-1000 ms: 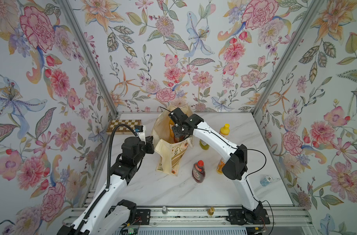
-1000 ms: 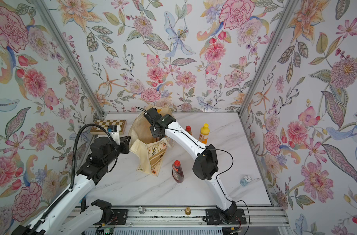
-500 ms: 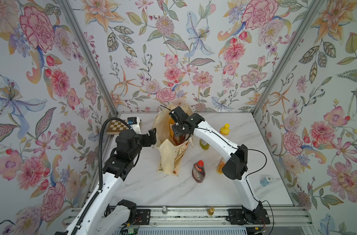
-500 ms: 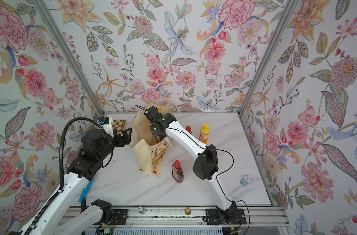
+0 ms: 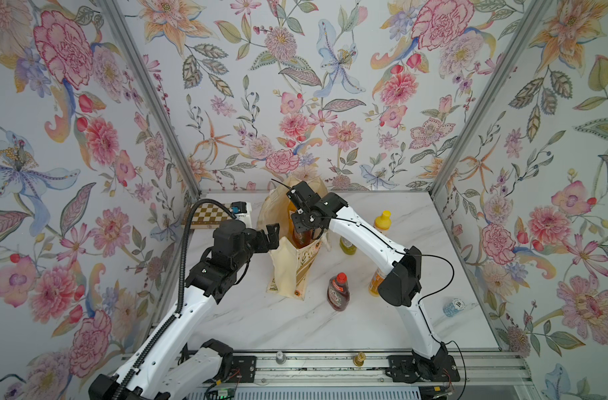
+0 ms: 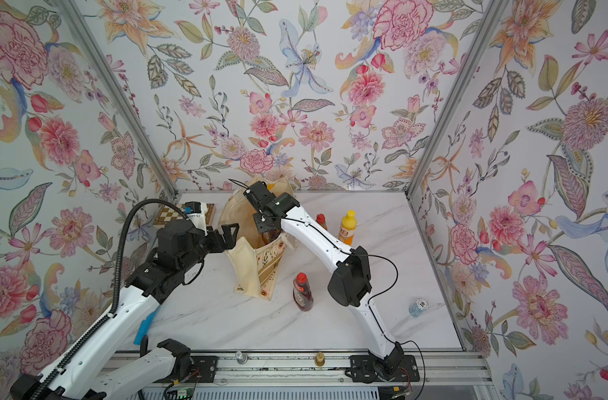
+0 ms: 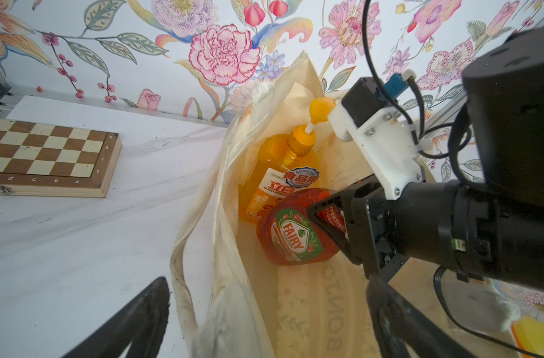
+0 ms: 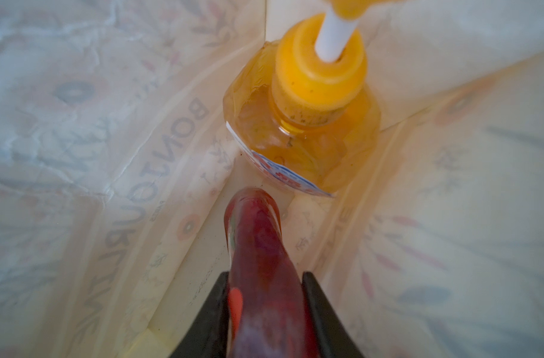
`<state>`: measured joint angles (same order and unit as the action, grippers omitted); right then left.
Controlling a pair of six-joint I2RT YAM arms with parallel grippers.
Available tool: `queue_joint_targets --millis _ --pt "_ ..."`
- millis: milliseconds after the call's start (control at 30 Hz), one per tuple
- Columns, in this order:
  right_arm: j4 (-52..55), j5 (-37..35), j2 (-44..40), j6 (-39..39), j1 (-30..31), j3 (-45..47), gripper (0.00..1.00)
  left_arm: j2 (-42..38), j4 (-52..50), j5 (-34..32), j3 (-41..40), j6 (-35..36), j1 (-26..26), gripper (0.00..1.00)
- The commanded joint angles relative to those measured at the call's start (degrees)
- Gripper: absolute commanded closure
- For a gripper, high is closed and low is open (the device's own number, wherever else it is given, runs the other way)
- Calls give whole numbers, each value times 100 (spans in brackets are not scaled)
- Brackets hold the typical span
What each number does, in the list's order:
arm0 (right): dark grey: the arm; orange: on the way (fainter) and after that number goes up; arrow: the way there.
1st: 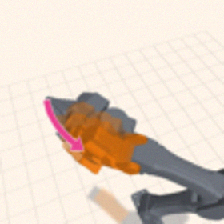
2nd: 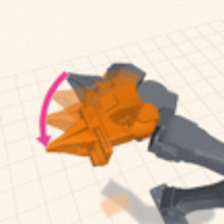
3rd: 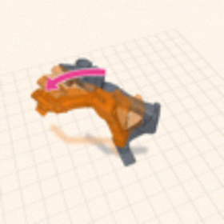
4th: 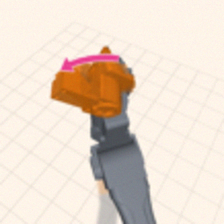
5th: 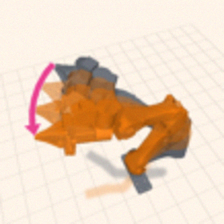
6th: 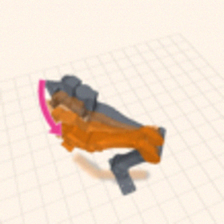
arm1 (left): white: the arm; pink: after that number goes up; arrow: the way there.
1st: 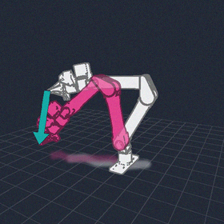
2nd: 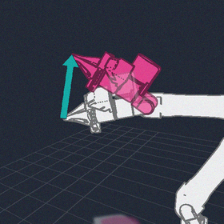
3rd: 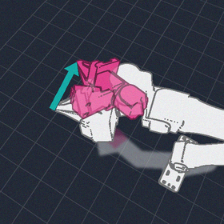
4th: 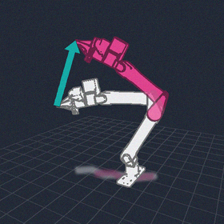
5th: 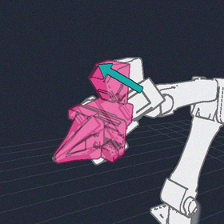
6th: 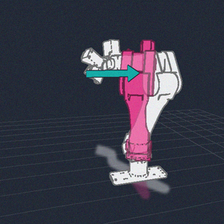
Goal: Pack dish soap into the shopping bag
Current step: Adjust the shopping bag at the center of the board.
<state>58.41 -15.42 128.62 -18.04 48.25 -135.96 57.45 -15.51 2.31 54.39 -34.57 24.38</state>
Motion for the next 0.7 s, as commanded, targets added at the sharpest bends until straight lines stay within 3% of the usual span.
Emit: queue_joint_targets --millis 0,367,667 --pt "-351 -79 41 -118 40 -108 100 54 -116 -14 -79 -52 124 1" --pt "-452 -448 32 -187 -96 -68 100 177 -676 569 -491 529 233 4" --pt "-597 -800 -15 -165 -333 -342 100 -7 -1235 325 -579 1025 269 15"
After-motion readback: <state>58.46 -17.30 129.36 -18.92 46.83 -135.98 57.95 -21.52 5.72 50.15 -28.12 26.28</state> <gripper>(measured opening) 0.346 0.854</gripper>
